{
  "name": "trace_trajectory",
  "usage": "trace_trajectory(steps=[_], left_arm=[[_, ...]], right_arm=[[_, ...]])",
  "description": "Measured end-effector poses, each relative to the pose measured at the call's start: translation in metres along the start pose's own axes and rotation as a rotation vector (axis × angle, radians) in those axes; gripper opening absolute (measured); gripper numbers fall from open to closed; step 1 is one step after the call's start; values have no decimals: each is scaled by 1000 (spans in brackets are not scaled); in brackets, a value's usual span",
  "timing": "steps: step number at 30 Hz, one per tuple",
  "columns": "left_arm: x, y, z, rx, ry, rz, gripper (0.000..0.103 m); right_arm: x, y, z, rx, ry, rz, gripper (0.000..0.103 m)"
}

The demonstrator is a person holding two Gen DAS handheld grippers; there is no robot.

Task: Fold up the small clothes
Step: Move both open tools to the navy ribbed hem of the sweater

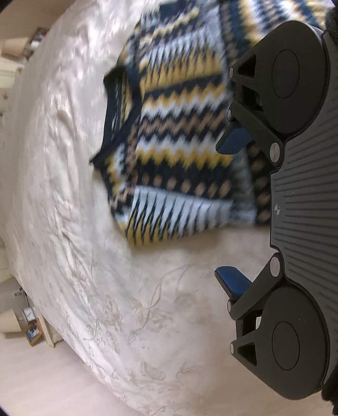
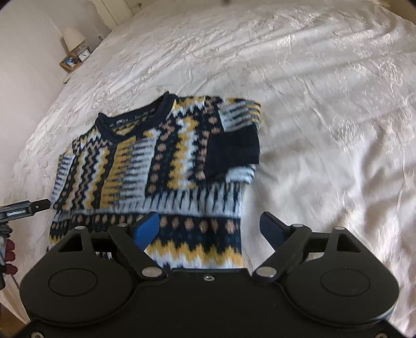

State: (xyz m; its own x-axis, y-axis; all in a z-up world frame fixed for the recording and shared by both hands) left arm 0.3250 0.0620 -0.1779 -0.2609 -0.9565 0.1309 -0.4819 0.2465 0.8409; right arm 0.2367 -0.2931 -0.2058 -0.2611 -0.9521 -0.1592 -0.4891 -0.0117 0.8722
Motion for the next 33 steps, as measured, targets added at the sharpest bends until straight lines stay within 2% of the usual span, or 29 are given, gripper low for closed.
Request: trace_trajectory(steps=[3,6,10,15,24,33], left_arm=[[19,14,17,7,-4,30,94],[36,26,37,7,13,43,94],[47,38,62,-9,42,40,94],[54,47,93,-37,75,49,94],[55,57,136,-57,75,103,94],[37,70,169,-59,48,144,94]], right_arm=[[6,-1,13,-28,3,-37,99],[8,-1,26,-53,17,-76,102],[6,1,42,-53,35,-112,102],[2,2,63,-95,50,-148,102],[-10,20,96,-103,51,-123,102],[-25,40,140,-120,32,-86,102]])
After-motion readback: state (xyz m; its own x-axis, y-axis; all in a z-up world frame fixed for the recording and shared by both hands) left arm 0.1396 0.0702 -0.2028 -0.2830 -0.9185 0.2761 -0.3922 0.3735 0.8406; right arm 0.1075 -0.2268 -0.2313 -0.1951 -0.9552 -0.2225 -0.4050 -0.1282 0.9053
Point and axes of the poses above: each gripper's, at about its wrist camera, not at the fingertips, and y roughly against the way its jaws point, x to its right, z to its underside, the point moved 5 cm from there along -y, roughly the way its jaws point, and after that the axes turned 14 degrees about z, right-handed, at the moved point
